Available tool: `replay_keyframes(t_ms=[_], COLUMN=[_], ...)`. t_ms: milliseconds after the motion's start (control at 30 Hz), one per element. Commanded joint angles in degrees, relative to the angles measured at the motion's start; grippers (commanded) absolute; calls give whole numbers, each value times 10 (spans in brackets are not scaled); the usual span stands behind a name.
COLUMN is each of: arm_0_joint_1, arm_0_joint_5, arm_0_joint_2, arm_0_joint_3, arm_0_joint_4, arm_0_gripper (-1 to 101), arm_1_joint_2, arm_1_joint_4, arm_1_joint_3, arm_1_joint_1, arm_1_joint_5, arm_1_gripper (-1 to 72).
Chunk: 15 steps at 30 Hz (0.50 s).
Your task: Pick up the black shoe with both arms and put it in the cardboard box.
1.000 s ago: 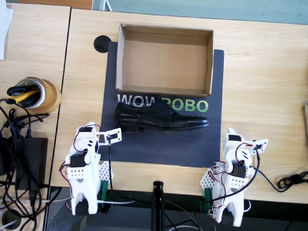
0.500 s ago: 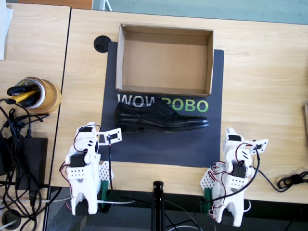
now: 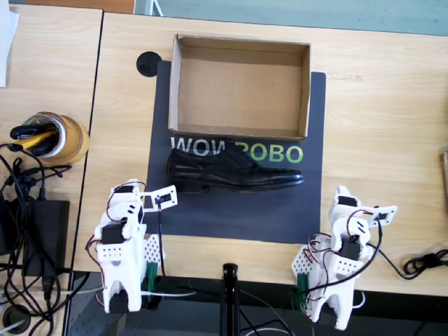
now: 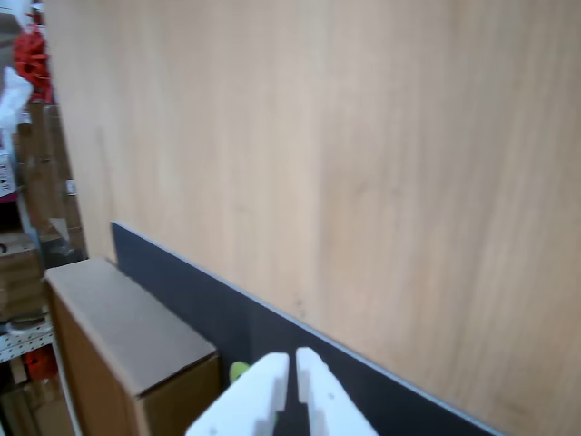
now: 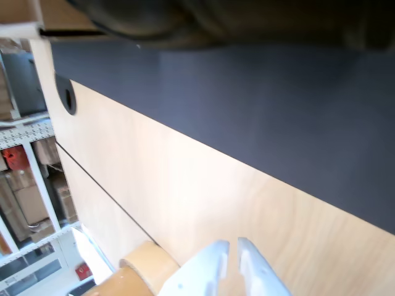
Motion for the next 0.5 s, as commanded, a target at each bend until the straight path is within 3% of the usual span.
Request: replay_keyframes(t_ms=[0,467], arm_0_joint_1=[-5,-5], arm_0_joint_5=[-3,-22], arm_0_joint_2=[-25,-263], arm_0_joint_3=[-45,-283], arm_0_joint_4=[11,25], arm_0_gripper=[-2,-2], arm_1_joint_2=[-9,-214], arm_1_joint_4=[12,73], arm_1_joint_3=[-55,-312], arm_1_joint_1=[15,-20], arm_1_joint_5=[-13,-18], arm_1_gripper=[-2,-2])
